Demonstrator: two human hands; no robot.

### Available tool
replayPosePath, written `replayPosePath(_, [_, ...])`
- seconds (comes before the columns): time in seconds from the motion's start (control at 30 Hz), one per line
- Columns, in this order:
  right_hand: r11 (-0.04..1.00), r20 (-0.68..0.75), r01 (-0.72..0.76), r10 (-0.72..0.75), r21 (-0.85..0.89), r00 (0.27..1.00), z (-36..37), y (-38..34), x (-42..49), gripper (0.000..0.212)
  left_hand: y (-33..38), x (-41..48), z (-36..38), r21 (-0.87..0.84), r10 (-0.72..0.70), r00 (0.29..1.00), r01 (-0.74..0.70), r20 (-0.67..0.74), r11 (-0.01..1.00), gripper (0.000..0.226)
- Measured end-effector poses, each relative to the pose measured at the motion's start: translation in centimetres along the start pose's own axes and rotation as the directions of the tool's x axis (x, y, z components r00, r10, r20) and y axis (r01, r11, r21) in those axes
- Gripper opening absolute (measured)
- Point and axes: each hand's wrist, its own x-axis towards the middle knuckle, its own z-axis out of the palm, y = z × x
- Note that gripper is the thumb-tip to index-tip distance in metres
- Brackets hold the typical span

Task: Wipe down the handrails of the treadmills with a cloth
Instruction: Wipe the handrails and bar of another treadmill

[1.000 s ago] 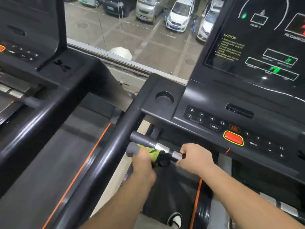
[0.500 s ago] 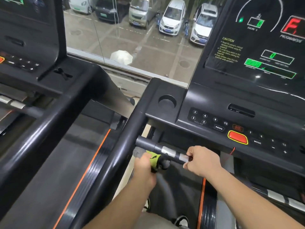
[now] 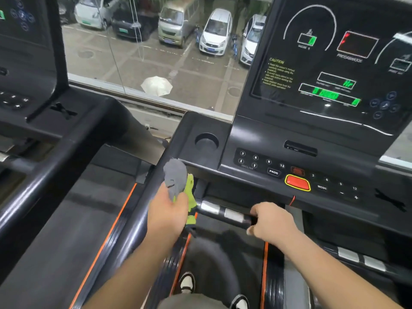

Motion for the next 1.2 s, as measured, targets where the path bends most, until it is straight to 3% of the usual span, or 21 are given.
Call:
replayPosePath(0.07, [1.0, -0.027, -0.018, 0.018, 0.016, 0.999, 0.7, 0.5, -0.3, 0.041, -1.4, 0.8, 1.0, 0.319, 0.247, 0.964, -0.265, 0.095, 0.91, 0.018])
replayPosePath(0.13, [0.998, -0.086, -0.01, 0.016, 0.064, 0.996, 1.3, 0.9, -0.7, 0.04, -3.7, 1.2, 3.0, 0.618, 0.289, 0.929, -0.369, 0.23, 0.694, 0.015])
replayPosePath(0.17, [0.997, -0.108, 0.001, 0.008, 0.081, 0.994, 1.5, 1.1, -0.9, 0.04, -4.8, 0.9, 4.4, 0.717, 0.285, 0.922, -0.385, 0.264, 0.581, 0.029])
replayPosePath(0.2, [0.995, -0.117, 0.008, 0.003, 0.095, 0.993, 1.6, 1.2, -1.1, 0.04, -5.5, 0.3, 5.9, 0.748, 0.28, 0.915, -0.399, 0.29, 0.53, 0.042])
replayPosePath(0.27, [0.991, -0.107, 0.016, -0.002, 0.129, 0.994, 1.5, 1.6, -1.4, 0.04, -6.0, -1.6, 8.9, 0.721, 0.277, 0.889, -0.457, 0.364, 0.521, 0.052])
replayPosePath(0.37, [0.961, -0.098, 0.038, -0.012, 0.275, 0.995, 1.4, 3.1, -2.0, 0.029, -5.9, -3.6, 11.0, 0.592, 0.328, 0.7, -0.713, 0.634, 0.376, 0.066])
replayPosePath(0.47, [0.938, -0.108, -0.002, 0.043, 0.348, 0.993, 1.2, 6.1, -3.0, 0.041, -6.1, -0.8, 8.2, 0.466, 0.407, 0.546, -0.838, 0.732, 0.285, 0.067])
replayPosePath(0.5, [0.949, -0.1, -0.027, 0.061, 0.313, 0.993, 1.4, 7.4, -3.2, 0.052, -6.2, 0.5, 6.9, 0.48, 0.422, 0.552, -0.834, 0.719, 0.272, 0.064])
replayPosePath(0.57, [0.981, -0.069, -0.09, 0.103, 0.17, 0.992, 1.9, 9.7, -3.5, 0.066, -6.2, 2.3, 4.8, 0.608, 0.448, 0.684, -0.724, 0.575, 0.325, 0.056])
replayPosePath(0.63, [0.99, -0.06, -0.139, 0.141, 0.039, 0.988, 2.5, 11.0, -3.8, 0.063, -6.2, 1.4, 5.3, 0.724, 0.427, 0.824, -0.545, 0.372, 0.422, 0.052])
replayPosePath(0.7, [0.991, -0.093, -0.134, 0.132, -0.016, 0.987, 3.2, 11.7, -4.1, 0.051, -6.3, -1.9, 8.9, 0.738, 0.387, 0.881, -0.449, 0.272, 0.503, 0.055])
replayPosePath(0.73, [0.992, -0.112, -0.125, 0.122, -0.019, 0.986, 3.3, 11.8, -4.2, 0.047, -6.4, -3.7, 11.1, 0.71, 0.394, 0.869, -0.478, 0.298, 0.517, 0.057])
replayPosePath(0.8, [0.994, -0.141, -0.109, 0.11, 0.016, 0.984, 3.3, 12.2, -4.2, 0.047, -6.4, -7.0, 15.2, 0.592, 0.449, 0.774, -0.631, 0.446, 0.501, 0.058])
replayPosePath(0.87, [0.992, -0.138, -0.094, 0.105, 0.081, 0.985, 3.0, 12.8, -4.1, 0.049, -6.2, -8.6, 16.8, 0.515, 0.462, 0.672, -0.74, 0.579, 0.432, 0.062])
replayPosePath(0.97, [0.986, -0.117, -0.061, 0.08, 0.157, 0.99, 2.7, 14.1, -4.3, 0.052, -5.8, -6.3, 15.8, 0.536, 0.423, 0.6, -0.799, 0.679, 0.272, 0.063])
replayPosePath(1.03, [0.978, -0.124, -0.047, 0.074, 0.203, 0.99, 2.8, 15.0, -4.5, 0.052, -5.3, -4.8, 15.3, 0.602, 0.391, 0.649, -0.757, 0.652, 0.253, 0.055])
replayPosePath(1.1, [0.98, -0.137, -0.009, 0.038, 0.201, 0.99, 2.9, 15.8, -4.7, 0.052, -4.0, -4.8, 16.6, 0.723, 0.318, 0.782, -0.62, 0.536, 0.305, 0.041])
replayPosePath(1.2, [0.974, -0.112, 0.048, -0.023, 0.22, 0.993, 2.6, 16.7, -5.0, 0.057, -1.6, -5.5, 20.9, 0.844, 0.151, 0.874, -0.486, 0.462, 0.228, 0.031])
